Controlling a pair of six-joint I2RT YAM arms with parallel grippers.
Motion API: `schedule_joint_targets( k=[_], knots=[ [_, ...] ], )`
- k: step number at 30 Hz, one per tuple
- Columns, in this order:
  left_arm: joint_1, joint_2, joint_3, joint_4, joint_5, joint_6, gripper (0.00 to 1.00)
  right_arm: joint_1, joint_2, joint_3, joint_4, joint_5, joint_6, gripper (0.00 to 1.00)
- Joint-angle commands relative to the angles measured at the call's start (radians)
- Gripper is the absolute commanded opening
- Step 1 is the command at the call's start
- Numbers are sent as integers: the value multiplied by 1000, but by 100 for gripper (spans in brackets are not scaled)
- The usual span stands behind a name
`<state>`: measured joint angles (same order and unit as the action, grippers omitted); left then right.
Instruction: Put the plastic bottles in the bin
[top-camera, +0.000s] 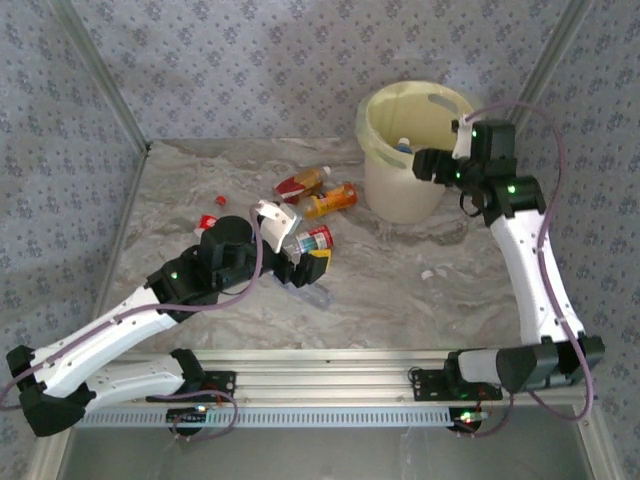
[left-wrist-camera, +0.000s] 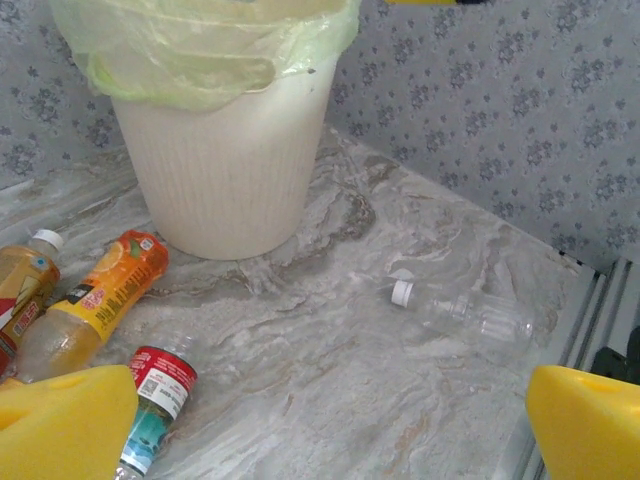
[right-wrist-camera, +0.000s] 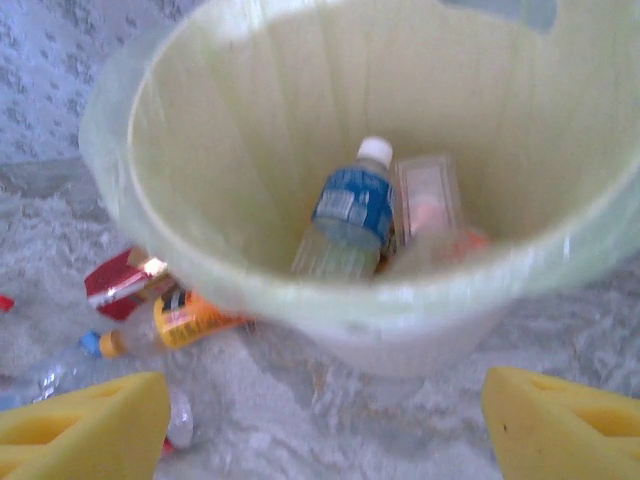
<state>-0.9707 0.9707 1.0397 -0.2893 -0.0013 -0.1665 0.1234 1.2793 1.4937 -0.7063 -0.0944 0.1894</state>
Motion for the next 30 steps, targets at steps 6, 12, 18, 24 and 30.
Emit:
schedule_joint_targets(
  k=[6,12,18,24,30],
  knots=[
    [-6,-40,-35,12,78,26,100,-7,-168,-279,-21,11,103,85],
    [-6,-54,-53,24,97,25,100,-11,-194,-423,-78,52,117,87],
    [-6,-60,-78,44,122,35,100,-11,-218,-487,-149,180,158,98],
    [-5,-66,-92,47,123,33,100,-10,-218,-569,-177,227,230,100],
    [-1,-66,-93,48,126,22,100,18,-225,-649,-159,236,342,100]
  ],
)
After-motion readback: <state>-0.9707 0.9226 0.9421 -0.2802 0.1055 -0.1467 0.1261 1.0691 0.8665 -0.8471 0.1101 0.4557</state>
